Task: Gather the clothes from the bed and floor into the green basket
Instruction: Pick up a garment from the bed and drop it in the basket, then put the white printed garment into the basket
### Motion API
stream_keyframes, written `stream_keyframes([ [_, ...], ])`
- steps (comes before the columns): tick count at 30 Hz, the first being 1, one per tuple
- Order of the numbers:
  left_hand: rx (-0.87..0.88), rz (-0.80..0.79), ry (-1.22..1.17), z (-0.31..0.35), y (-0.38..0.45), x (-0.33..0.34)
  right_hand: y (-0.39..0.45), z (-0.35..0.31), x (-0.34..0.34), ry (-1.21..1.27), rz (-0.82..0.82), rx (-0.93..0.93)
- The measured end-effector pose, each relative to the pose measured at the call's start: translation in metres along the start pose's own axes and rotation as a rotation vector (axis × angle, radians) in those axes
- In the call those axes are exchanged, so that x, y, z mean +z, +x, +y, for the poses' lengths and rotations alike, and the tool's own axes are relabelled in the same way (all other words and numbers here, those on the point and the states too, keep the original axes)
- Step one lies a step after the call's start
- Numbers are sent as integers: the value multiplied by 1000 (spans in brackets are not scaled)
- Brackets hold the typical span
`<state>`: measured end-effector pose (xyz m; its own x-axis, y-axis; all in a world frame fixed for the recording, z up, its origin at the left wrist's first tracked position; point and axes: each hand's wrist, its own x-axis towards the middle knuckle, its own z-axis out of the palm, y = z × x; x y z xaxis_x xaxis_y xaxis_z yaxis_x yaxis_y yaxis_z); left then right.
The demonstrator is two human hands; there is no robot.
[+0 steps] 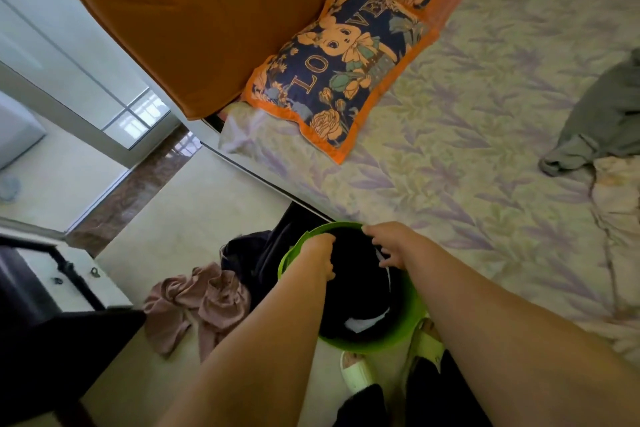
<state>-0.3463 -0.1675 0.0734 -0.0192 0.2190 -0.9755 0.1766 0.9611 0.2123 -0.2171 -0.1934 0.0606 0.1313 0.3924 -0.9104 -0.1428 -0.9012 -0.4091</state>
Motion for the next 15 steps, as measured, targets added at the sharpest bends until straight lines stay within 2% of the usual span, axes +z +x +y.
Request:
stream_keyframes([
  [6, 123, -22, 78, 19, -6, 42, -1, -9, -34, 23, 0, -40],
  [15, 225, -84, 336, 60, -39, 177, -23, -29, -142, 151, 87, -126],
])
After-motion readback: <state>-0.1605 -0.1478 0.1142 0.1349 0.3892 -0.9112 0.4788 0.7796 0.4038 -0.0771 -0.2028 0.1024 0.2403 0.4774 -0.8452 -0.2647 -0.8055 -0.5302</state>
